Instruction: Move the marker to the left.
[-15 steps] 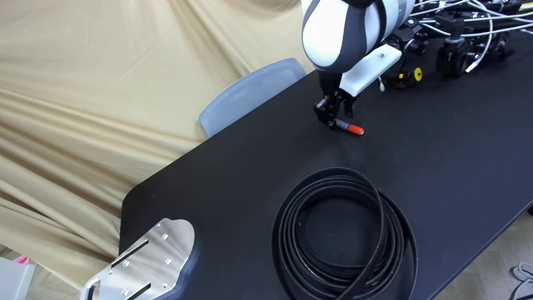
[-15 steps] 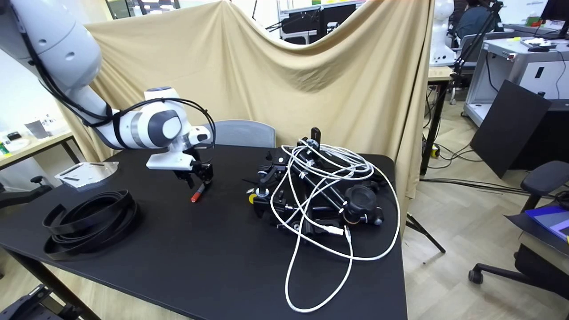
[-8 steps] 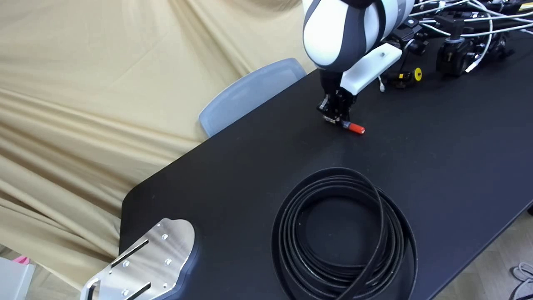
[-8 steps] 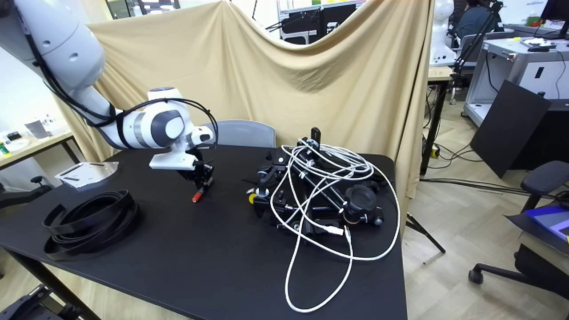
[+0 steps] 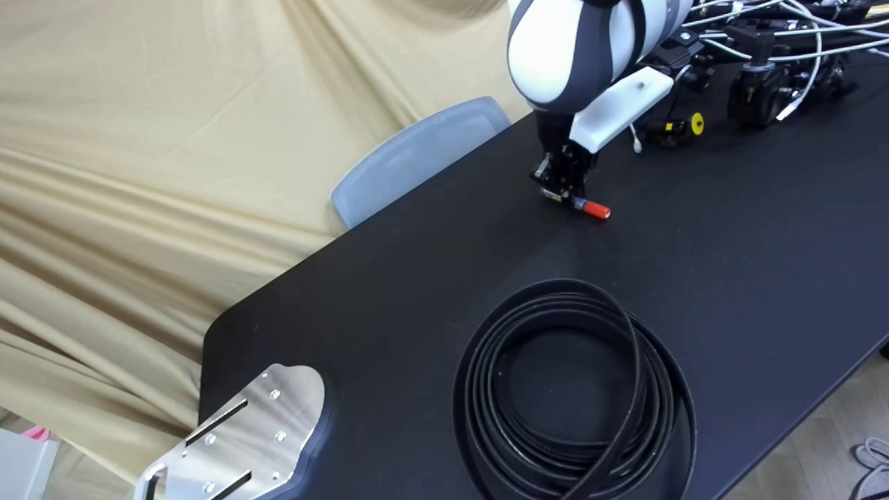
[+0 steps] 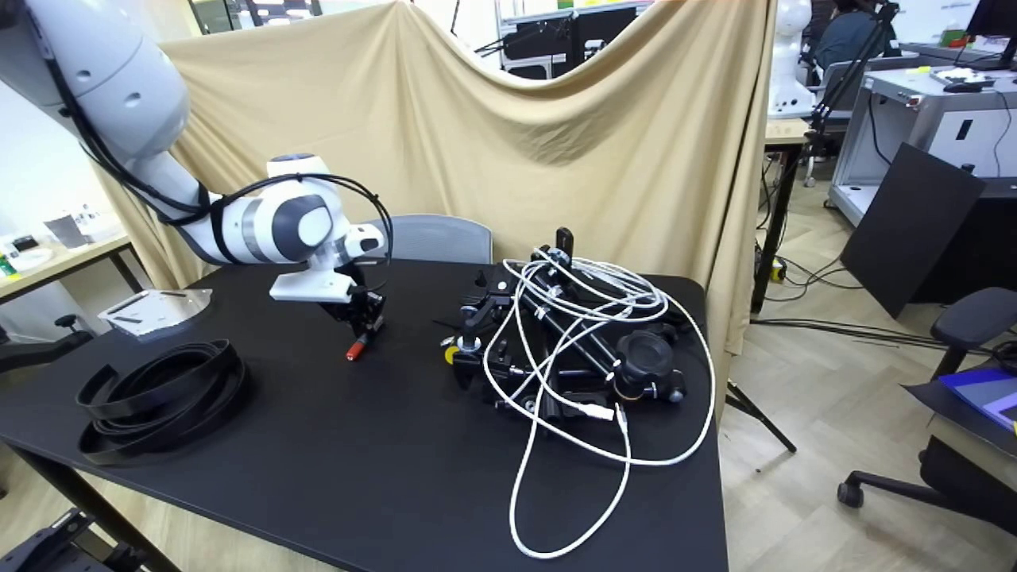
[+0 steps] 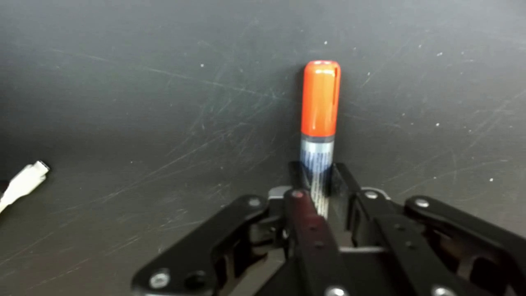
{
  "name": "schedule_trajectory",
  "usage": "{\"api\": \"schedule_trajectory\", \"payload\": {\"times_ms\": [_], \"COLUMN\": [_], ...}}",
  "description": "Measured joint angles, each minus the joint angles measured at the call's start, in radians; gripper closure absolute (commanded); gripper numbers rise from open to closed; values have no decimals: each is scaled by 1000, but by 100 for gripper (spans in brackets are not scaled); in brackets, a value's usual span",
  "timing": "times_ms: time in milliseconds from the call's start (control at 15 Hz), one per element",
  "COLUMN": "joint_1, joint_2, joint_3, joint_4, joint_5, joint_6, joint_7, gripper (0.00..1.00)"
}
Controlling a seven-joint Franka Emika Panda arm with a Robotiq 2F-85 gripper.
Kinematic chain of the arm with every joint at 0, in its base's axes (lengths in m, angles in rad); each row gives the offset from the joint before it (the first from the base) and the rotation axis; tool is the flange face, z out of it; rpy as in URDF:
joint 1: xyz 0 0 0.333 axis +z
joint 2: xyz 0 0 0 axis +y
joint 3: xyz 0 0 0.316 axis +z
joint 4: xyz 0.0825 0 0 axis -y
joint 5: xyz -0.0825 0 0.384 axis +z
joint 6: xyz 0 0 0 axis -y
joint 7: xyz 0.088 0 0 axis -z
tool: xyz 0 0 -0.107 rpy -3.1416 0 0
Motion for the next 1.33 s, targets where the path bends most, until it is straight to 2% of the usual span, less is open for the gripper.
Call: {"api": "schedule_trajectory", "payload": {"times_ms": [333, 600, 867, 1333], "joint_1": [-2, -13, -49, -117], "joint_2": [-61, -146, -206, -241], "joint_3": [-16, -38, -44, -55], "joint_4": [-18, -86, -173, -291], "joint_5": [0, 2, 32, 83], "joint_6": [-3, -3, -2, 14], "joint_7": [3, 7, 7, 6], "gripper": [95, 95, 95, 95]}}
